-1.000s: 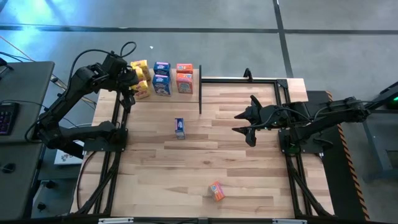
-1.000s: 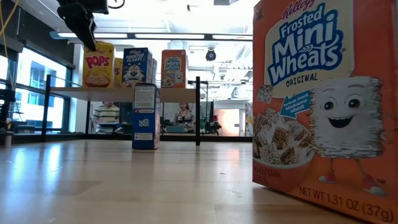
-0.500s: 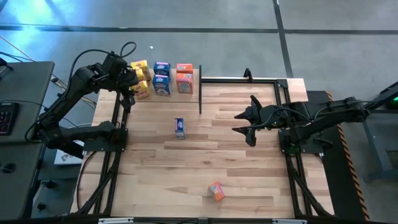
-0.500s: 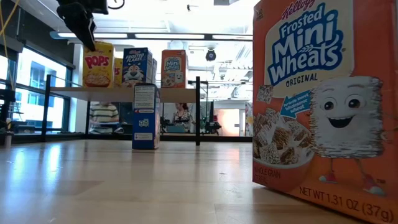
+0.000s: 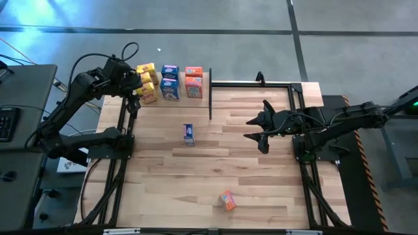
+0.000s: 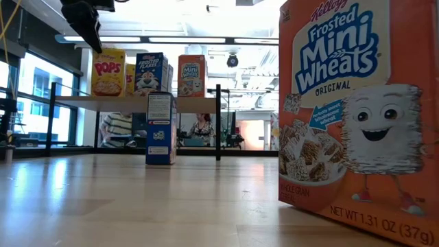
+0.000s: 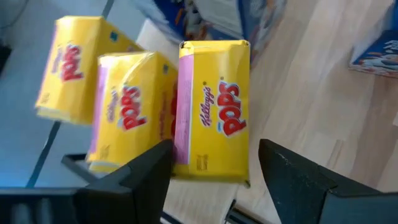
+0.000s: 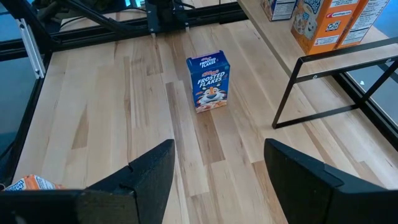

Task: Stack cereal on shelf
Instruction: Put the yellow cereal box on the shelf aligned with the other yellow cereal boxes

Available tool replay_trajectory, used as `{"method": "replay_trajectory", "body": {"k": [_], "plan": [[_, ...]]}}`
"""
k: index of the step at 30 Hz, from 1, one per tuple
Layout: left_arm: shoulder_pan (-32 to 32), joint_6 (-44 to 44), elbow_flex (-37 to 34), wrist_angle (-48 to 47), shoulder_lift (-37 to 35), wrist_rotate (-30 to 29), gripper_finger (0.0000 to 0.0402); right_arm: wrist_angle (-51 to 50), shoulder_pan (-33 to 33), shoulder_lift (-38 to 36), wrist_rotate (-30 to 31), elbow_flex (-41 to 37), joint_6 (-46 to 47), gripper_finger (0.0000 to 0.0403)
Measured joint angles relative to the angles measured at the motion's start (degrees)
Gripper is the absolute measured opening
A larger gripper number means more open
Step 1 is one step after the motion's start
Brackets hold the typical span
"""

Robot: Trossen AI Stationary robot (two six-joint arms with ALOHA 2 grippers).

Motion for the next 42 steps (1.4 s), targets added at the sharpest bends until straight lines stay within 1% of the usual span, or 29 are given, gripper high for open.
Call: {"method": "replay_trajectory", "body": {"k": [8,17,20,24,30,38,42], "plan": [[0.00,-3.30,0.00,1.01,-2.17,-3.20,0.0239,0.00,-0.01,0.00,0.00,0.00,-0.01,0.0240],[0.00,-6.54,0.00,0.99,-6.73,-3.78,0.0239,0.00,-0.01,0.00,0.00,0.00,-0.01,0.0240],[-0.01,-6.78,0.00,0.95,-8.78,-3.14,0.0239,0.00,0.00,0.00,0.00,0.00,-0.01,0.0240],[-0.29,-9.14,-0.08,0.95,-11.33,0.61,0.0239,0.00,-0.02,0.00,0.00,0.00,0.00,0.0240],[-2.36,-12.76,-3.48,0.74,-13.84,4.78,0.0239,0.00,0.00,0.00,0.00,0.00,-0.02,0.0240],[-6.31,-14.15,-10.70,1.96,-15.28,4.86,0.0239,0.00,-0.02,0.00,0.00,0.00,-0.01,0.0240],[-7.64,-15.70,-13.32,5.83,-15.28,4.34,0.0239,0.00,0.00,0.00,0.00,0.00,-0.01,0.0240]]}}
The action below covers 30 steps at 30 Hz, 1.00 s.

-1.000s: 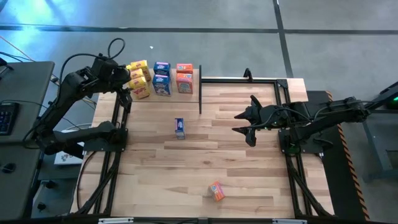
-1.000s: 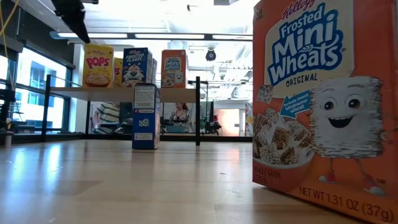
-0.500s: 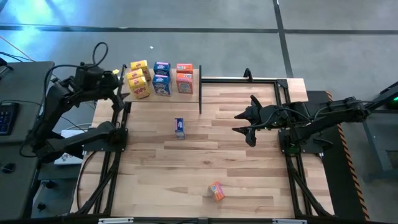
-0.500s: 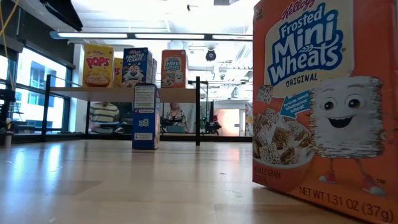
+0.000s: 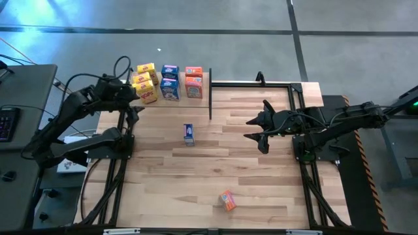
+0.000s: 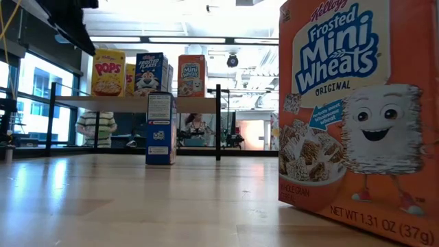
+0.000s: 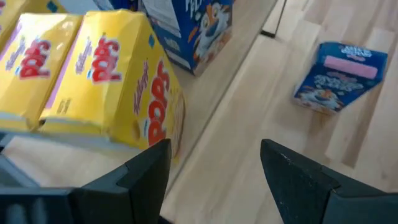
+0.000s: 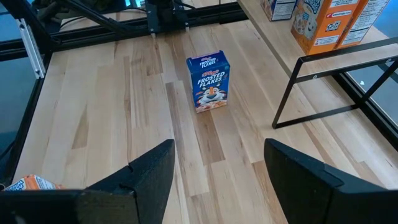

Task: Stack cereal on shelf
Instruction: Put the yellow cereal box on the shelf aligned with the other yellow cereal boxes

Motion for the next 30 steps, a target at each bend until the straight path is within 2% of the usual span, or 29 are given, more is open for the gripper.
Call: {"method": "replay_trajectory", "body": {"k": [12,30], "plan": [[-0.88,-1.33,-4.49,8.12,2.52,-5.65,0.0239,0.00,-0.01,0.00,0.00,0.00,0.00,0.0240],[-0.86,-1.48,-4.58,3.75,1.37,-11.02,0.0239,0.00,0.00,0.00,0.00,0.00,0.01,0.0240]]}}
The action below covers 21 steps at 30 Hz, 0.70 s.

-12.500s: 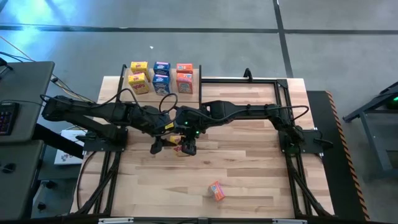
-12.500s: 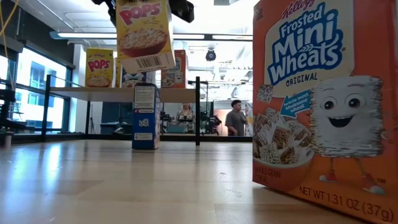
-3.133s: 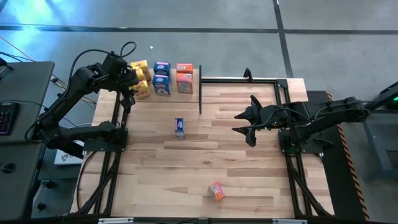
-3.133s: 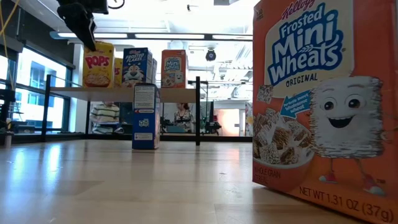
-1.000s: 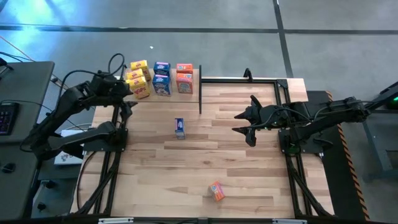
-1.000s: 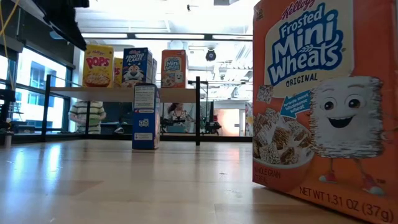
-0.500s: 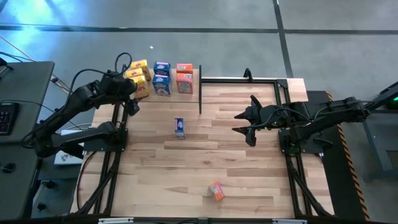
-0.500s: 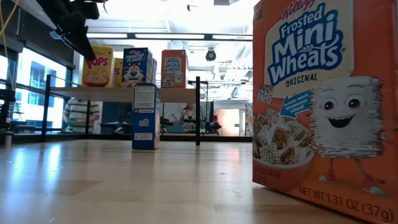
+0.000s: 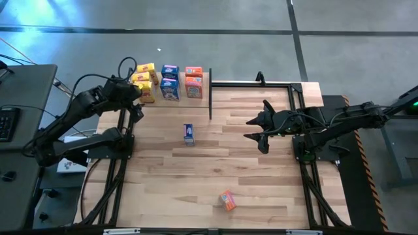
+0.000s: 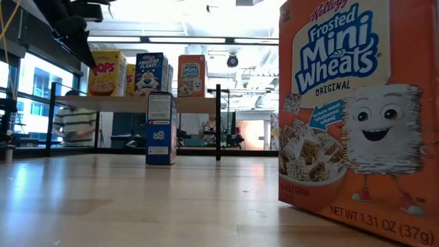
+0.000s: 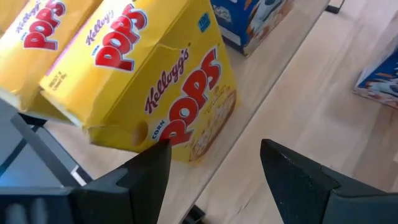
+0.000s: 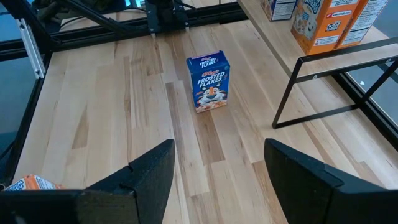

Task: Stack cereal on shelf
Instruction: Put the yellow cereal box on the shelf aligned with the other yellow cereal boxes, then adjust the top blue cereal box on the shelf

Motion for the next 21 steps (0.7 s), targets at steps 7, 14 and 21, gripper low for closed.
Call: {"method": "replay_trajectory", "body": {"k": [7,14,21], "plan": [[0.00,-0.75,0.00,-0.17,-1.05,-1.00,0.0239,0.00,-0.01,0.00,0.00,0.00,-0.01,0.0240],[0.00,-6.55,0.00,-0.04,-2.27,5.02,0.0239,0.00,-0.02,0.00,0.00,0.00,-0.01,0.0240],[-0.25,-11.35,1.74,0.81,-4.29,8.13,0.0239,0.00,0.00,0.00,0.00,0.02,0.00,0.0240]]}}
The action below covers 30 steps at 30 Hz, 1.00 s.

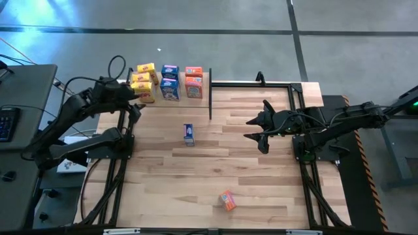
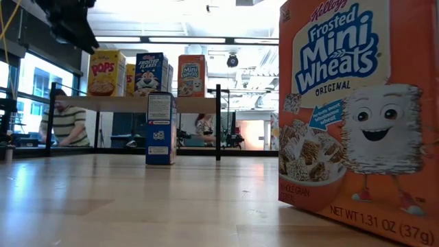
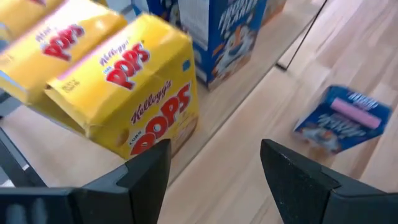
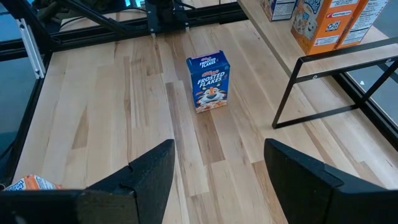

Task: Stack cereal on shelf
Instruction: Adjust the top blue cereal box on the shelf

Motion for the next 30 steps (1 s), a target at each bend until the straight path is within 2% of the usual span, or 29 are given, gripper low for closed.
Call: {"method": "replay_trajectory", "body": {"k": [7,18,22,30], "plan": [[-1.28,-1.53,4.96,0.74,0.42,-1.74,0.0239,0.00,0.00,0.00,0.00,-0.02,-0.01,0.0240],[-2.26,-6.26,8.34,16.16,4.69,-2.27,0.0239,0.00,0.00,0.00,0.00,-0.02,0.00,0.0240],[-2.26,-8.90,8.34,20.27,7.09,-4.22,0.0239,0.00,0.00,0.00,0.00,-0.02,0.00,0.0240],[-2.24,-10.50,8.31,23.43,12.67,-11.84,0.0239,0.00,0.00,0.00,0.00,-0.01,0.00,0.0240]]}}
